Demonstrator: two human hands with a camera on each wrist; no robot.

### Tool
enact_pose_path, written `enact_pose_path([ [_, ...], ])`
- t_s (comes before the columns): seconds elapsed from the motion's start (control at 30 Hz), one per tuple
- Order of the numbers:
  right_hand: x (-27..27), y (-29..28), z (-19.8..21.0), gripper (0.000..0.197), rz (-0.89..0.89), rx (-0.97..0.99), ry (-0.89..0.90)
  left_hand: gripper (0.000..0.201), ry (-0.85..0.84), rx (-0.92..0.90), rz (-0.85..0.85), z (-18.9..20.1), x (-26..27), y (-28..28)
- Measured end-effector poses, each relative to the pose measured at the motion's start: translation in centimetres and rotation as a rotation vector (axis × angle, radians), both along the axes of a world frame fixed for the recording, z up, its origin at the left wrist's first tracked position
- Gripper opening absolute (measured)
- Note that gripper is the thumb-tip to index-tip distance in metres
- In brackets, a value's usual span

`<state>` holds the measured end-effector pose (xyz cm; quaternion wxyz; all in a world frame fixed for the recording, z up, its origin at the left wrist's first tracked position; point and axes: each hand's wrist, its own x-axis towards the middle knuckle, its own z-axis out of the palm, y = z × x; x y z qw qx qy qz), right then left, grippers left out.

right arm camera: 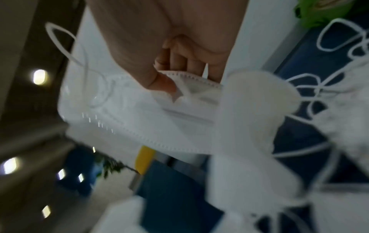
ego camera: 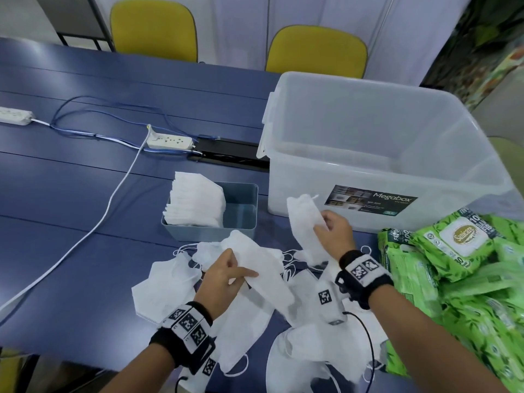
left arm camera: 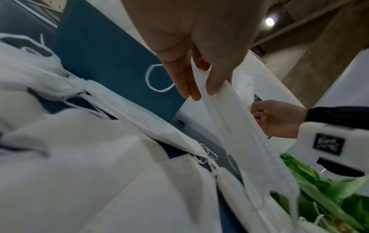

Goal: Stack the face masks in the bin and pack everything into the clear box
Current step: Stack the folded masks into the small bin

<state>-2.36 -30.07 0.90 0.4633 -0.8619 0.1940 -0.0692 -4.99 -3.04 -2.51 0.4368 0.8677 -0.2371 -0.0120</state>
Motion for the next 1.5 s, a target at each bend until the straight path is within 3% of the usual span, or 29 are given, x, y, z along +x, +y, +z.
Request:
enact_pose_path([
  [0.13, -1.1, -0.4, 3.5, 0.030, -0.252, 0.569, -0.184, 0.043, 0.030, -0.111, 0.069, 0.7, 0.0, -1.1],
  [0.23, -1.9, -0.4, 5.0, 0.028, -0.275, 0.891, -0.210, 0.066, 0.205, -0.163, 0.091, 1.3, 0.3, -1.8],
  [0.3, -2.4, -0.4, 5.1, 0.028, -0.250, 0.969, -0.220, 0.069, 0.331, -0.204, 0.075, 1.1, 0.6, -2.2],
  [0.5, -4.2, 0.6, 3.9, 0.028, -0.169, 1.003, -0.210, 0.032, 0.497, -0.287, 0.043, 2.4, 1.0, -3.0],
  [0.57, -4.9, 1.2, 4.2, 0.021, -0.142, 0.987, -0.291, 0.019, 0.470, -0.302, 0.034, 3.0, 1.2, -3.5],
  [0.67, -5.8, 1.6, 5.1, 0.011, -0.030, 1.018, -0.351, 0.033, 0.323, -0.261, 0.034, 3.5, 1.6, -3.9],
  [0.73, -6.2, 2.1, 5.3, 0.021, 0.025, 0.886, -0.324, 0.037, 0.325, -0.268, 0.013, 3.9, 1.8, -4.2],
  [0.83, -6.9, 3.2, 4.0, 0.053, 0.111, 0.614, -0.338, 0.033, 0.442, -0.325, 0.024, 4.4, 2.0, -5.0],
  [0.9, -7.3, 4.0, 2.7, 0.058, 0.123, 0.505, -0.271, 0.021, 0.645, -0.533, 0.101, 4.9, 1.9, -5.8],
  [1.0, -7.9, 4.9, 1.3, 0.054, 0.117, 0.409, -0.214, 0.024, 0.879, -0.733, 0.179, 5.4, 1.8, -6.3],
  [1.1, -7.9, 6.0, 0.8, 0.058, 0.207, 0.354, -0.181, 0.026, 0.736, -0.577, 0.073, 5.2, 1.5, -6.2],
  [1.17, -7.5, 6.2, 0.8, 0.056, 0.280, 0.312, -0.148, 0.046, 0.590, -0.461, 0.024, 4.7, 1.4, -5.5],
  [1.3, -5.9, 6.1, 0.6, 0.052, 0.256, 0.287, -0.117, 0.072, 0.490, -0.488, 0.046, 4.9, 1.9, -3.5],
  [1.4, -4.0, 6.5, -0.6, 0.041, 0.273, 0.096, 0.049, 0.064, 0.405, -0.430, 0.134, 5.4, 2.2, -1.6],
  [1.5, -2.1, 8.1, -1.9, 0.036, 0.510, -0.208, 0.206, 0.049, 0.372, -0.383, 0.182, 5.3, 2.5, 0.1],
])
